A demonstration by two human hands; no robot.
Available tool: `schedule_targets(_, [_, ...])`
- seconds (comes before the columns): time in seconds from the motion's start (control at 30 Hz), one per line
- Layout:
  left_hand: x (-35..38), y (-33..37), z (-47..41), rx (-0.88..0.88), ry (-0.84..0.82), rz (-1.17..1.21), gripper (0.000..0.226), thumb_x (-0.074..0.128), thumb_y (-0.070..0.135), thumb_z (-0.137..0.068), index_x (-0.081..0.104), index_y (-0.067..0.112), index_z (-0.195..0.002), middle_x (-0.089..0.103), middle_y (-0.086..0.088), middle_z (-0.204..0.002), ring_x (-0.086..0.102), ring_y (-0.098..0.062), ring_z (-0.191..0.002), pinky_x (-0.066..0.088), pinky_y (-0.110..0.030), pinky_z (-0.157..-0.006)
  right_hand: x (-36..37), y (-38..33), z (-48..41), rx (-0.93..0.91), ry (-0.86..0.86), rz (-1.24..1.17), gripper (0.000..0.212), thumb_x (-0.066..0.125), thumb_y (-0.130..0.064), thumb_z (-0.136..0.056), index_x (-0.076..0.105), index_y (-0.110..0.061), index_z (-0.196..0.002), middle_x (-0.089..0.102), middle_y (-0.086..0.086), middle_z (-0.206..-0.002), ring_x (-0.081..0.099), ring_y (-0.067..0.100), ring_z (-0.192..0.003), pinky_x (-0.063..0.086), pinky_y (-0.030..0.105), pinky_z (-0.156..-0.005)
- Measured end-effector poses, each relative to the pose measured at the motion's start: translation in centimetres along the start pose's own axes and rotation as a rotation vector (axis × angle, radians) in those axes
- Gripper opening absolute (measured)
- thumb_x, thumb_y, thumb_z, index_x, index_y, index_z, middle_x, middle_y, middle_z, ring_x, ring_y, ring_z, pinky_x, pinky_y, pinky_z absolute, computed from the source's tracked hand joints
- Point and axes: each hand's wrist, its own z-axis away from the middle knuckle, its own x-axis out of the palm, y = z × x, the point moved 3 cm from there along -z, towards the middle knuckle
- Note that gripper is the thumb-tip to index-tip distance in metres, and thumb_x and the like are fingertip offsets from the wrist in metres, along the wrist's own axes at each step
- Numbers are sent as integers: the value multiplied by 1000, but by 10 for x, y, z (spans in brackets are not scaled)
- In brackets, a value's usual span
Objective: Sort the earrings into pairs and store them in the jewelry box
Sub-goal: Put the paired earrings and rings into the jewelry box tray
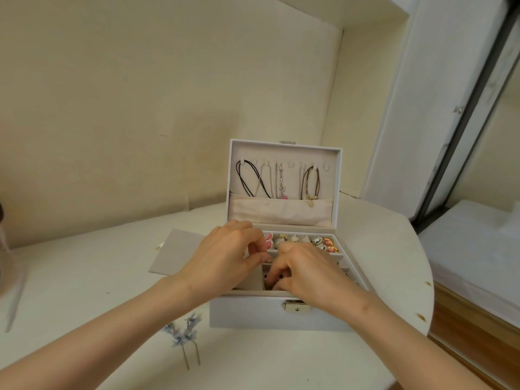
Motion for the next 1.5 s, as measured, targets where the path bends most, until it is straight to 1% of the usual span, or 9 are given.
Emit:
schedule_targets(0.23, [-2, 5, 1, -20, 32, 8, 15, 60, 33, -87, 49, 32, -76, 49, 15, -79, 40, -6, -79, 27, -18, -63, 1, -2, -4, -114, -21, 73, 20, 60, -21, -85, 74, -30, -97, 59, -6, -100, 51, 12, -93, 25, 25, -66])
schedule_targets(0.47, [-3, 3, 4, -17, -13, 0, 5, 60, 34, -86, 59, 30, -83, 55, 17, -83, 42, -5, -79, 31, -10, -63, -10, 20, -1, 53, 63, -404, 14, 76, -25, -75, 68, -33, -67, 61, -11, -71, 52, 3, -69, 45, 26, -70])
schedule_targets(0.6, [2, 7, 4, -35, -96, 135, 11, 66, 36, -82, 56, 33, -86, 61, 19, -87, 49, 0, -81, 45, -25, -73, -19, 24, 2, 69, 98, -611, 9, 75, -17, -75, 71, -22, -70, 71, -3, -80, 64, 5, -78, 50, 21, -72])
schedule_targets(0.7, [8, 10, 3, -90, -99, 263, 16, 66, 38, -81, 61, 26, -90, 68, 14, -87, 58, -7, -82, 48, -31, -76, -18, 23, 3, 62, 91, -633, 13, 76, -16, -75, 69, -24, -68, 72, -2, -85, 65, 5, -83, 50, 21, -73])
schedule_targets(0.93, [10, 11, 0, -203, -76, 429, 8, 68, 17, -82, 61, 18, -77, 71, 1, -73, 60, 1, -64, 43, -14, -66, -14, 20, 5, 100, 105, -739, 24, 74, 1, -73, 60, -18, -76, 66, -3, -70, 60, 3, -61, 48, 17, -59])
schedule_targets(1.07, [12, 9, 0, -251, -65, 433, 9, 67, 16, -82, 60, 20, -79, 68, 0, -69, 59, -6, -64, 44, -23, -69, -12, 19, 6, 96, 72, -743, 32, 75, 7, -70, 59, -18, -81, 68, 4, -78, 62, 8, -67, 53, 27, -68])
schedule_targets(1.17, [11, 11, 0, -265, -69, 444, 11, 68, 16, -82, 60, 19, -75, 66, 5, -65, 57, 1, -59, 42, -12, -62, -12, 18, 8, 103, 104, -744, 36, 75, 11, -66, 61, -19, -80, 67, 2, -76, 62, 10, -68, 54, 30, -71])
schedule_targets(1.33, [12, 5, 2, -413, -78, 599, 6, 67, 13, -82, 63, 13, -78, 72, -6, -75, 66, -14, -72, 50, -27, -76, -10, 15, 11, 76, 119, -726, 36, 80, 5, -64, 62, -21, -83, 66, 4, -81, 57, 7, -68, 52, 25, -69])
schedule_targets(1.5, [9, 4, 3, -439, -102, 628, 9, 67, 18, -83, 64, 11, -78, 73, -2, -72, 63, -4, -67, 46, -17, -70, -12, 17, 14, 107, 272, -731, 26, 77, -2, -71, 68, -27, -69, 71, 0, -73, 64, 12, -68, 53, 23, -68])
